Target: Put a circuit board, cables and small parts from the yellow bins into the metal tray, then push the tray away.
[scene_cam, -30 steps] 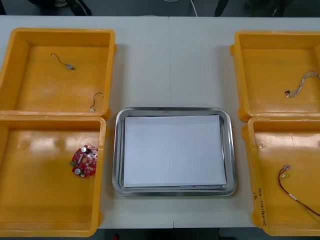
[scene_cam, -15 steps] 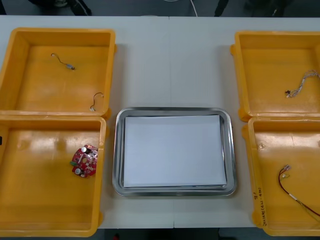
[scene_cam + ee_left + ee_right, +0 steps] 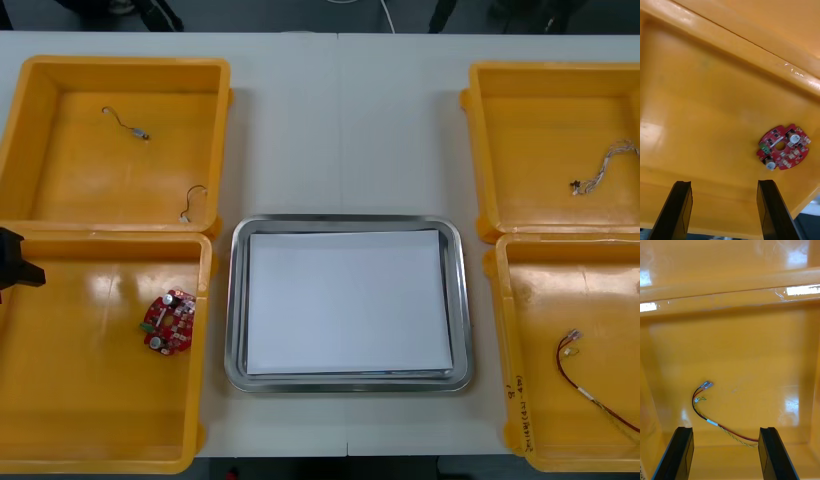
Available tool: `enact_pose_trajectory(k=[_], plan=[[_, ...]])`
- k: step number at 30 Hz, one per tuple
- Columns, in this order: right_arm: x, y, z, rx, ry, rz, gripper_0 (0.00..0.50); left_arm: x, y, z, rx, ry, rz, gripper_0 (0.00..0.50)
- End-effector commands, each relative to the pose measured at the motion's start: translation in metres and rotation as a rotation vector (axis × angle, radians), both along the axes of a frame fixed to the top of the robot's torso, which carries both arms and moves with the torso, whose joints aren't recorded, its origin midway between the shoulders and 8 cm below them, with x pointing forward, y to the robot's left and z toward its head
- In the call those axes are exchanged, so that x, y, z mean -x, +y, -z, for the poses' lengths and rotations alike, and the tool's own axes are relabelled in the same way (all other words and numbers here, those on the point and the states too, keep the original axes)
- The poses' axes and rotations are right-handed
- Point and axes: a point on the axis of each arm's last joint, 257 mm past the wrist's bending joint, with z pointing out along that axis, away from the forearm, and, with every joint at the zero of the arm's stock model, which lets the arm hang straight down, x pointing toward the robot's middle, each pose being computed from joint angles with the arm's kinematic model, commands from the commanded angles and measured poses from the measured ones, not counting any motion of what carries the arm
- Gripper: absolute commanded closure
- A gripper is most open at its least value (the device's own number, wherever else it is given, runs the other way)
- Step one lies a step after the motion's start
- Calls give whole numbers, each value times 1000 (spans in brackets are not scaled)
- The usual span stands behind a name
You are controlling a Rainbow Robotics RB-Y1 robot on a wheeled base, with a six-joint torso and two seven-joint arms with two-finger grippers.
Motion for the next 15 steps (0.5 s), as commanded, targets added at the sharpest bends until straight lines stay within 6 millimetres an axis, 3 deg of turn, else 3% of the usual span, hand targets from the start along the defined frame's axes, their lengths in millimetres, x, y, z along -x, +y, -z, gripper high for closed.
enact_pose_trajectory(k=[1, 15], plan=[[15, -2, 11, 54, 19, -32, 0, -11, -13, -16, -28, -38, 12, 0], [29, 17, 51, 17, 53, -70, 0, -21, -36, -6, 1, -1, -153, 0]])
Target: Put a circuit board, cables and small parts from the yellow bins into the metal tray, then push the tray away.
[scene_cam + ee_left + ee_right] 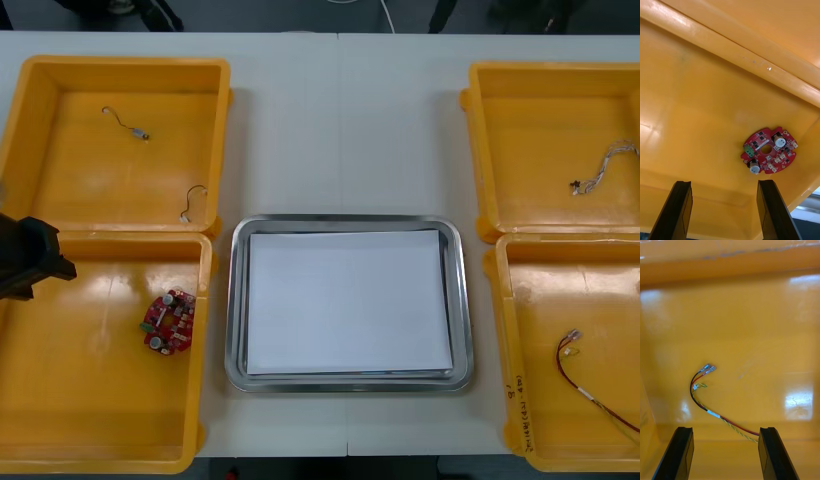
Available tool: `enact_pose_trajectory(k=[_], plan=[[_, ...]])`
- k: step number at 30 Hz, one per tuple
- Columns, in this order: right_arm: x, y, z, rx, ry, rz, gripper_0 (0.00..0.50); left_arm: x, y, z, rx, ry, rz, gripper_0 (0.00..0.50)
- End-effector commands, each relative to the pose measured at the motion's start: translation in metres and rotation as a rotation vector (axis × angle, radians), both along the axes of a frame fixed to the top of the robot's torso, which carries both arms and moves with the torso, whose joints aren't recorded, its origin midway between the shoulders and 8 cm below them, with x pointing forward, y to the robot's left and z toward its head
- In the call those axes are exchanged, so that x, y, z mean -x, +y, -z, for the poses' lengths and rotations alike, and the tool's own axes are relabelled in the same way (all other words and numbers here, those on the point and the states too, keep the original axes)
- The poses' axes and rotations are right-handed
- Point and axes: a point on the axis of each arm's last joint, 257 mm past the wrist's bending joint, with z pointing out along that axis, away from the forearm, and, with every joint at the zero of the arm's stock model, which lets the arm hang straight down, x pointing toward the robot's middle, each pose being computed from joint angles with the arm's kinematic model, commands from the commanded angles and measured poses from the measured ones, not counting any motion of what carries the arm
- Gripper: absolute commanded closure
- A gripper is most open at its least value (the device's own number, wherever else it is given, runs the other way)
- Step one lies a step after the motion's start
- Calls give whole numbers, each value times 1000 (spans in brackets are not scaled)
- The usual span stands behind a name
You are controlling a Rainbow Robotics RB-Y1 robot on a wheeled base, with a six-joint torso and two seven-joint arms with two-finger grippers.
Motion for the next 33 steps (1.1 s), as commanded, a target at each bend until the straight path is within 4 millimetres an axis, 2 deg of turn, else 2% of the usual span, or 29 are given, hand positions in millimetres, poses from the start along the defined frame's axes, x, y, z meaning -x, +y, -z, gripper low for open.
enact_pose_trajectory(k=[1, 6, 13, 18, 26, 33], plan=[[7, 5, 6, 28, 11, -48, 0, -9, -8, -13, 6, -27, -122, 0], [8, 9, 15, 48, 0, -125, 0, -12, -16, -3, 18, -15, -193, 0], [14, 5, 28, 78, -26, -188, 0, -18, -31, 4, 79, -20, -256, 0], [20, 11, 44, 95, -17, -257, 0, -18, -36, 12, 113, 5, -280, 0], [23, 30, 61, 72, -17, -293, 0, -30, -44, 24, 185, 19, -330, 0], [22, 30, 66, 123, -36, -393, 0, -29, -52, 31, 215, 35, -346, 0]])
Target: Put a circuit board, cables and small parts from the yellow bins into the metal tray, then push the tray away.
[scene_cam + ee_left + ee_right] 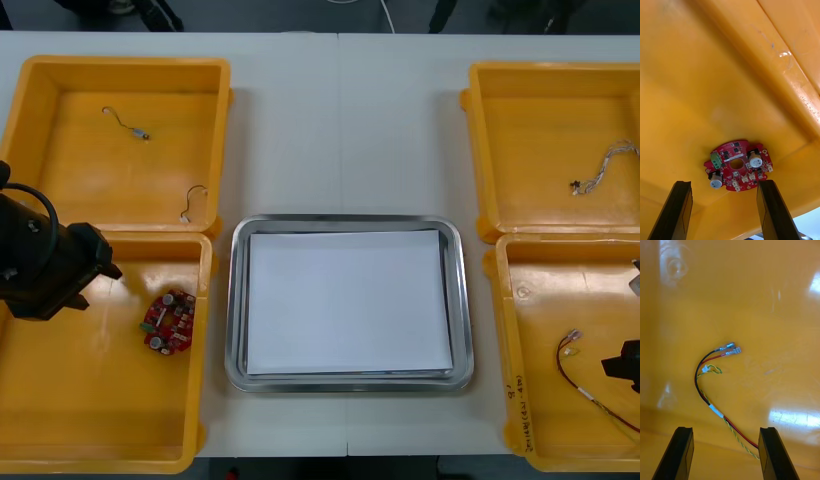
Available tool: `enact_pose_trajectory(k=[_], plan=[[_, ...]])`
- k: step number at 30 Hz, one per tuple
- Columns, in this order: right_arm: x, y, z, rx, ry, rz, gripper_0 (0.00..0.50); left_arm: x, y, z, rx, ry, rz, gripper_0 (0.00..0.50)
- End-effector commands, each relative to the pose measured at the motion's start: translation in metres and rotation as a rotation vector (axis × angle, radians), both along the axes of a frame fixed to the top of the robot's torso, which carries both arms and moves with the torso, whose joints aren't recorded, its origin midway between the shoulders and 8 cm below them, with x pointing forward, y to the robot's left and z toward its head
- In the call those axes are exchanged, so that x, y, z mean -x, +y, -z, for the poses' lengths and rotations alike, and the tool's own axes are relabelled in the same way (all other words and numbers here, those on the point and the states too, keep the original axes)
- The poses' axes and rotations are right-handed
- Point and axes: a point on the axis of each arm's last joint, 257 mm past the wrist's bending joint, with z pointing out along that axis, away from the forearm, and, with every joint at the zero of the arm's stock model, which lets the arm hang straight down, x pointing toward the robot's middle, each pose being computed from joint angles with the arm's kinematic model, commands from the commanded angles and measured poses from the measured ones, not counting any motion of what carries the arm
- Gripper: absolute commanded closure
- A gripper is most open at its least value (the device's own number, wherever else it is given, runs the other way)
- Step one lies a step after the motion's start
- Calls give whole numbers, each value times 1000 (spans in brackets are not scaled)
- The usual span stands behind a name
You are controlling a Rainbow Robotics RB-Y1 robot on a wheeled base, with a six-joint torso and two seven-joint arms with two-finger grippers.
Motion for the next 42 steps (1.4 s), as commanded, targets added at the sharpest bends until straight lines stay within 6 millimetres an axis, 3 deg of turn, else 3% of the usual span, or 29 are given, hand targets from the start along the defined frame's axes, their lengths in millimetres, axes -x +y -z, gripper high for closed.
enact_pose_trajectory(k=[1, 9, 20, 42], plan=[[7, 5, 7, 56, -21, -124, 0, -10, -15, -5, 53, -16, -67, 0], [10, 4, 15, 98, -37, -199, 0, -4, -20, 11, 55, 3, -75, 0], [7, 10, 48, 91, -48, -233, 0, 5, -25, 37, 76, 21, -108, 0], [17, 12, 64, 137, -20, -285, 0, 16, -38, 74, 48, 32, -108, 0]])
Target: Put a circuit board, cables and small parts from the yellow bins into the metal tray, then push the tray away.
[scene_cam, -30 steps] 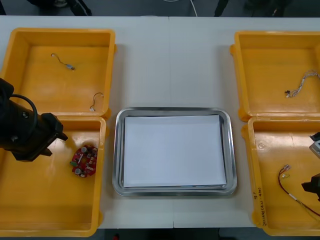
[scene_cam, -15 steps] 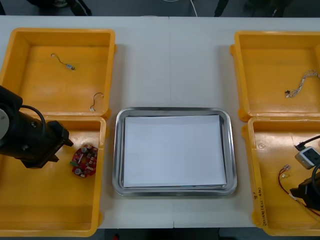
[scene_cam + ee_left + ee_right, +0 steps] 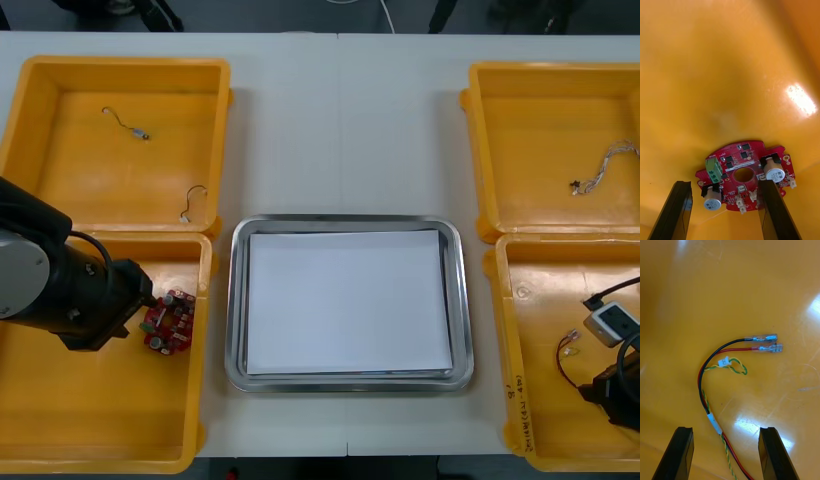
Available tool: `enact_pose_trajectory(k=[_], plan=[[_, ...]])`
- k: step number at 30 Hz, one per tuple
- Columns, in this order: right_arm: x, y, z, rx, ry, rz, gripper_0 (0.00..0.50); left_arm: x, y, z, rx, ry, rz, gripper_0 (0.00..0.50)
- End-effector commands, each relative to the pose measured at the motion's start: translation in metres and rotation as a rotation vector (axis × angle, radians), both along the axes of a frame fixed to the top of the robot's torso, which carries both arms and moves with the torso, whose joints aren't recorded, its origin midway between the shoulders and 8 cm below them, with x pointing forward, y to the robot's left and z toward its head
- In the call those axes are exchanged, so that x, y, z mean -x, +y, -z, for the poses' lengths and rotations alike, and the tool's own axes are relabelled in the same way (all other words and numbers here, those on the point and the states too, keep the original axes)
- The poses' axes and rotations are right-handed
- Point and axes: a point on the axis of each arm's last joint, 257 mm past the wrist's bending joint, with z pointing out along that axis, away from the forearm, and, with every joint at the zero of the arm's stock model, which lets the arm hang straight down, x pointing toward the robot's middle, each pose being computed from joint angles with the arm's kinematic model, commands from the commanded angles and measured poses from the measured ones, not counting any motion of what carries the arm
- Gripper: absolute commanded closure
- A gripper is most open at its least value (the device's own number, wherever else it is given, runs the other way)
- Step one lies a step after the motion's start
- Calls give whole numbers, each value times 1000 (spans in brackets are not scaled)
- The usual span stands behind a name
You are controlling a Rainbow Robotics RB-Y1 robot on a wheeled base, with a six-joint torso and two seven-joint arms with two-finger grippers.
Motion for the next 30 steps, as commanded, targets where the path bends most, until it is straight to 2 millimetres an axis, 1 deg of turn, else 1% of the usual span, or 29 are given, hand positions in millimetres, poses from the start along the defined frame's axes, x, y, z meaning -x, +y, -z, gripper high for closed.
enact_pose_trajectory(k=[1, 4, 12, 14, 19, 22, 24, 30], plan=[[11, 5, 11, 16, 15, -47, 0, 9, -8, 15, 30, 29, -75, 0], [13, 5, 13, 22, 20, -54, 0, 9, -9, 18, 23, 28, -76, 0], [18, 2, 17, 38, 30, -56, 0, 13, -3, 25, 8, 33, -89, 0], [19, 4, 19, 38, 34, -60, 0, 13, -3, 26, 5, 32, -88, 0], [19, 8, 23, 38, 28, -69, 0, 11, -2, 28, 0, 27, -92, 0], [19, 12, 26, 40, 22, -77, 0, 9, -3, 32, 4, 22, -95, 0], [19, 11, 27, 47, 22, -79, 0, 5, -5, 34, 8, 12, -95, 0], [23, 8, 30, 62, 29, -83, 0, 5, -4, 36, 3, 11, -92, 0]])
